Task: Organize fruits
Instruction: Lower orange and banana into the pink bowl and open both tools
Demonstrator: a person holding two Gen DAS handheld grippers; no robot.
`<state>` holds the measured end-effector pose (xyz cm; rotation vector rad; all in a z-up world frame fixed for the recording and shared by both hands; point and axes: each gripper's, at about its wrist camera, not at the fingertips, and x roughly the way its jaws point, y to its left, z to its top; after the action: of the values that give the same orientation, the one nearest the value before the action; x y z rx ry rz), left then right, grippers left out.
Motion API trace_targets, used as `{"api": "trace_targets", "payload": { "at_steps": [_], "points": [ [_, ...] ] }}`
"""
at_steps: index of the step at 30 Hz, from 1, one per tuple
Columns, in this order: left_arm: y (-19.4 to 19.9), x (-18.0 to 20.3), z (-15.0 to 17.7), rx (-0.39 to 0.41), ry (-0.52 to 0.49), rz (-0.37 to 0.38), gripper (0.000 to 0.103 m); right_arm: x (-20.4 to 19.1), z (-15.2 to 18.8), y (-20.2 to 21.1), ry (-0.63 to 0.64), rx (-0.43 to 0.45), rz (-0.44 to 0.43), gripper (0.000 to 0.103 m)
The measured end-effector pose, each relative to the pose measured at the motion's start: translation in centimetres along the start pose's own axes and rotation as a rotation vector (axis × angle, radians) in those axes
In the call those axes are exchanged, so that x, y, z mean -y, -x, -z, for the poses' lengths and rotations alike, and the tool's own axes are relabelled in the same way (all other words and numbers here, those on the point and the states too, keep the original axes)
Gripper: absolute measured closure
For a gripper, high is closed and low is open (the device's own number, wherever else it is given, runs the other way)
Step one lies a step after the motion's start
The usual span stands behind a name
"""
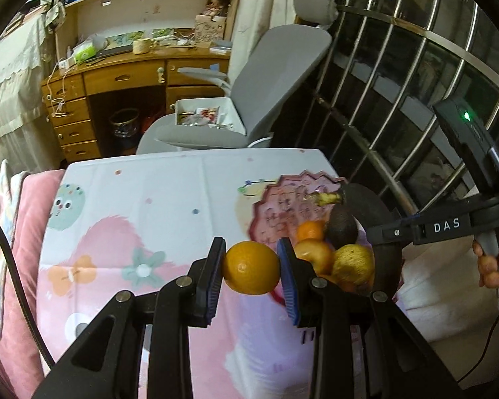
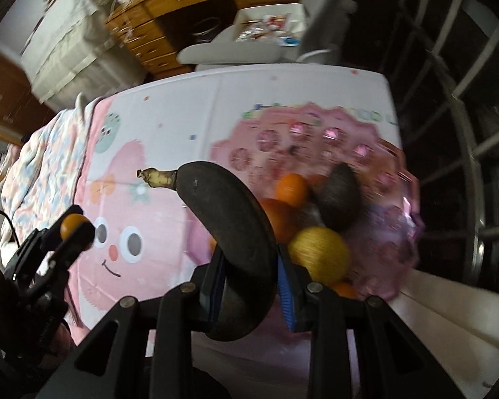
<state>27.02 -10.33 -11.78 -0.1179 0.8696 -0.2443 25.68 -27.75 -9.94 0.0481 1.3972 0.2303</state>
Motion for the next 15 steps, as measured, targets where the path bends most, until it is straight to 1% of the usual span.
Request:
{"api": "trace_targets", "payload": {
  "at_steps": [8, 15],
  "points": [
    [-3.2, 3.2, -1.1, -0.06, -0.031, 0.021, 0.073, 5.3, 1.1, 0.4, -0.096, 0.001, 0.029, 0.074],
    [-6.9, 5.2, -2.2, -0.097, -0.057, 0.028, 0.073, 9.2, 1.8, -1.0, -0.152, -0.017, 0.058, 0.074]
  ]
}}
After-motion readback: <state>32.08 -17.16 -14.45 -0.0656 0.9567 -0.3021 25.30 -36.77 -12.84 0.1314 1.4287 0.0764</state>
